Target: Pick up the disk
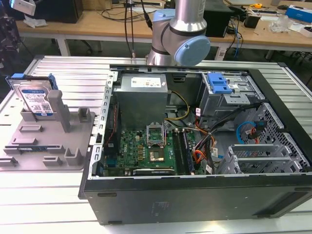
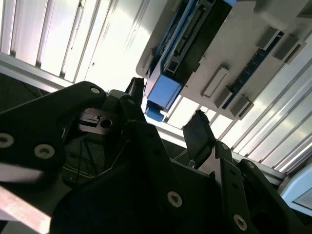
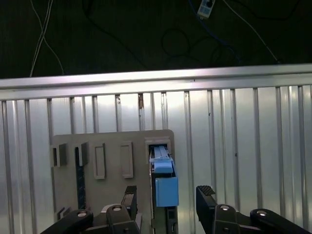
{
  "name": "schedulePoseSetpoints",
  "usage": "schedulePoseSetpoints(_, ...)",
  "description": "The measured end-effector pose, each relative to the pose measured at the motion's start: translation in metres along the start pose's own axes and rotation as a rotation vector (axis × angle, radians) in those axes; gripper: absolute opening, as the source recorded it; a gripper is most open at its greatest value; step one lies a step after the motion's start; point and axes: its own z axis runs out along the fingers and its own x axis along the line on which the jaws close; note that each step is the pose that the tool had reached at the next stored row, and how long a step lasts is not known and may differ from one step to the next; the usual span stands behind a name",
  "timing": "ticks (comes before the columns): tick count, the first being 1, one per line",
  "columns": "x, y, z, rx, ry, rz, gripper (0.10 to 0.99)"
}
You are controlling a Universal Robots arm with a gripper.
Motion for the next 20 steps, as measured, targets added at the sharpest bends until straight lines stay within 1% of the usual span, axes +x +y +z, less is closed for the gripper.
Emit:
schedulePoseSetpoints(3,0.0001,-0.0001,0.0002,0.000,0.0001,0.000,0.600)
schedulePoseSetpoints(5,0.0012,-0.0018,0.0013,0.000,0.0000,0.000,0.600)
schedulePoseSetpoints(7,0.0034,-0.0031,0.0032,0.000,0.0000,0.000,0.600)
schedulePoseSetpoints(9,0.0038,-0.0032,0.0048,0.000,0.0000,0.000,0.600)
schedulePoseSetpoints(20,0.0038,-0.0036,0.0160,0.000,0.0001,0.000,0.600)
